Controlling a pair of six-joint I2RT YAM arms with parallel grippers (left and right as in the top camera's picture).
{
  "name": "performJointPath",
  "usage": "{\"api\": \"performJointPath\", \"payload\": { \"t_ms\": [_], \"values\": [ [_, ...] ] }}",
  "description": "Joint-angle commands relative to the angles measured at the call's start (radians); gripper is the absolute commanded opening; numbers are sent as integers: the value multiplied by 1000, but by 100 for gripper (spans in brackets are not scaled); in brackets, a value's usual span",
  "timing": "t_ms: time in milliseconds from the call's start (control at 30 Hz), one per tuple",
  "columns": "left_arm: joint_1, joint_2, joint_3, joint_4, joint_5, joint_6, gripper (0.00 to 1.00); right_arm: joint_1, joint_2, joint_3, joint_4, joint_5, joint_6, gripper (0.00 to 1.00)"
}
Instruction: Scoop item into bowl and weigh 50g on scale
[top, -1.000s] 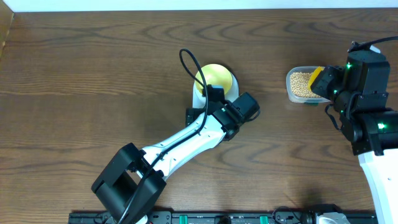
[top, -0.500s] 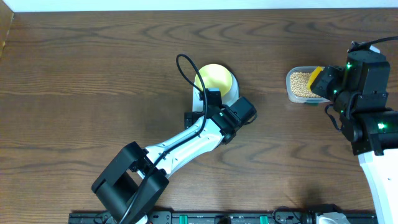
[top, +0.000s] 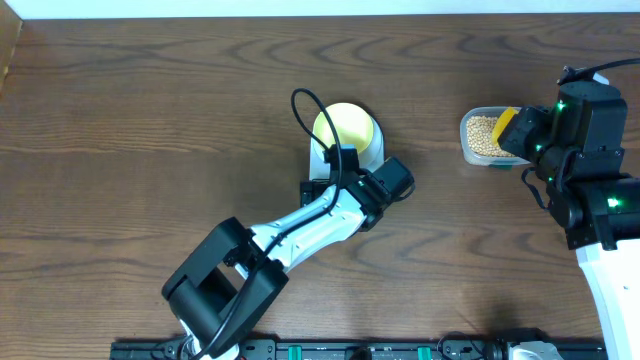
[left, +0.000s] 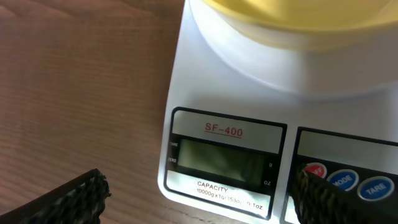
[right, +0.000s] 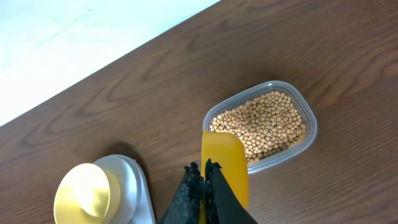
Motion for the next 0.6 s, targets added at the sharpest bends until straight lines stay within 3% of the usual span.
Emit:
{"api": "performJointPath", "payload": {
  "t_ms": [0, 567],
  "values": [
    [0, 10, -6, -2, -27, -5, 97, -5, -10, 21, -3, 0, 0, 1],
    [0, 10, -6, 25, -24, 26, 96, -5, -10, 21, -3, 0, 0, 1]
  ]
}}
